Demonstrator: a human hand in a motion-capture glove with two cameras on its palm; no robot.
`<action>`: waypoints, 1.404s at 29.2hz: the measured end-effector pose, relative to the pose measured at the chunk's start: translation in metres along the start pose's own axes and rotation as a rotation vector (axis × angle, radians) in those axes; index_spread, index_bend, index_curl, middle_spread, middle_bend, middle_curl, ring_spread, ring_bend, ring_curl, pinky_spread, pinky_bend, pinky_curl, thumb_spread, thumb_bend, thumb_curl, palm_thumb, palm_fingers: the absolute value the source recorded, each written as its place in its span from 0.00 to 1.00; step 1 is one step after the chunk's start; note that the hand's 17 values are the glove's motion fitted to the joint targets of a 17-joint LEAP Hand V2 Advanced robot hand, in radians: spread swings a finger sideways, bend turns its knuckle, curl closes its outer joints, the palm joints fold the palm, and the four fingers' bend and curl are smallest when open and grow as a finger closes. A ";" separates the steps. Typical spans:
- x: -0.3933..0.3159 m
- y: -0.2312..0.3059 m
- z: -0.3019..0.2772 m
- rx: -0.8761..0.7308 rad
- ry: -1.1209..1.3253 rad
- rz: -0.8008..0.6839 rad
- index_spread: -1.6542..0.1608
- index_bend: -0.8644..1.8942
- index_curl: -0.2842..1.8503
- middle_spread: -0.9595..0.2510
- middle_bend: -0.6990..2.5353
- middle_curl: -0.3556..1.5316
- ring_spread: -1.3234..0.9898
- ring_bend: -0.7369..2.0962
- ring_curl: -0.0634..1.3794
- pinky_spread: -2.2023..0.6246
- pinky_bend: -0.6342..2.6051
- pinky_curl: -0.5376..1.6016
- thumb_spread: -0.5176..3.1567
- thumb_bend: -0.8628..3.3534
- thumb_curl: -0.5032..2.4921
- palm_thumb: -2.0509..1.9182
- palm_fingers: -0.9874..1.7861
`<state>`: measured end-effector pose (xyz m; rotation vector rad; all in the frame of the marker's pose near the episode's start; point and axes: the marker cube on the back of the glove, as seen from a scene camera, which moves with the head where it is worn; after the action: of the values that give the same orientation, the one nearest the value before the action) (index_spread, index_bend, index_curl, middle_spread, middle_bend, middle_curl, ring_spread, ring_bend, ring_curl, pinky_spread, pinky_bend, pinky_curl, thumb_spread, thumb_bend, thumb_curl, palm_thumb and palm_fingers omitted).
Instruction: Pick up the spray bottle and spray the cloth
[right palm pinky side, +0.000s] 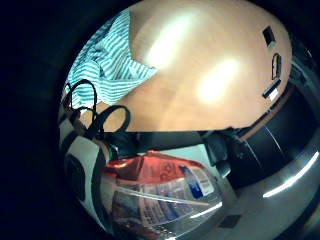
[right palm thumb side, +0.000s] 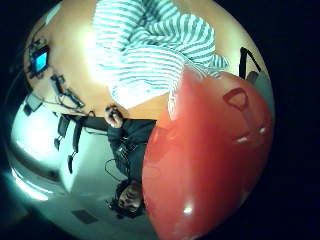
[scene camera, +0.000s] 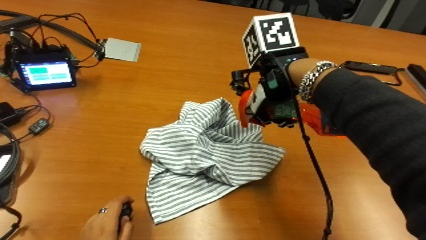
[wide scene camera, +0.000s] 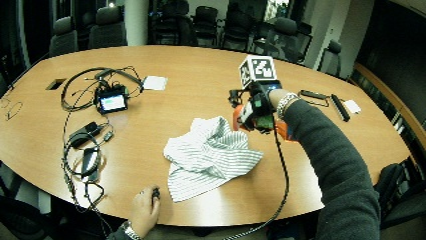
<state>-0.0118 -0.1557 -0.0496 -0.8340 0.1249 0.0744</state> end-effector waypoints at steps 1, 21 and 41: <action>0.000 -0.005 0.004 -0.013 0.014 0.008 0.75 0.41 0.37 0.62 0.38 0.46 0.49 0.49 0.35 0.69 0.33 0.42 0.27 0.20 0.37 0.74 0.85; -0.040 0.003 0.004 0.033 -0.088 -0.239 0.75 0.40 0.39 0.62 0.38 0.46 0.50 0.49 0.35 0.69 0.33 0.43 0.24 0.20 0.40 0.74 0.84; -0.109 0.017 -0.085 0.911 -1.034 -1.055 0.75 0.39 0.40 0.62 0.37 0.46 0.49 0.49 0.35 0.69 0.33 0.43 0.24 0.20 0.42 0.74 0.84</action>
<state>-0.1284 -0.2098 -0.1034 0.1974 -1.1781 -0.5155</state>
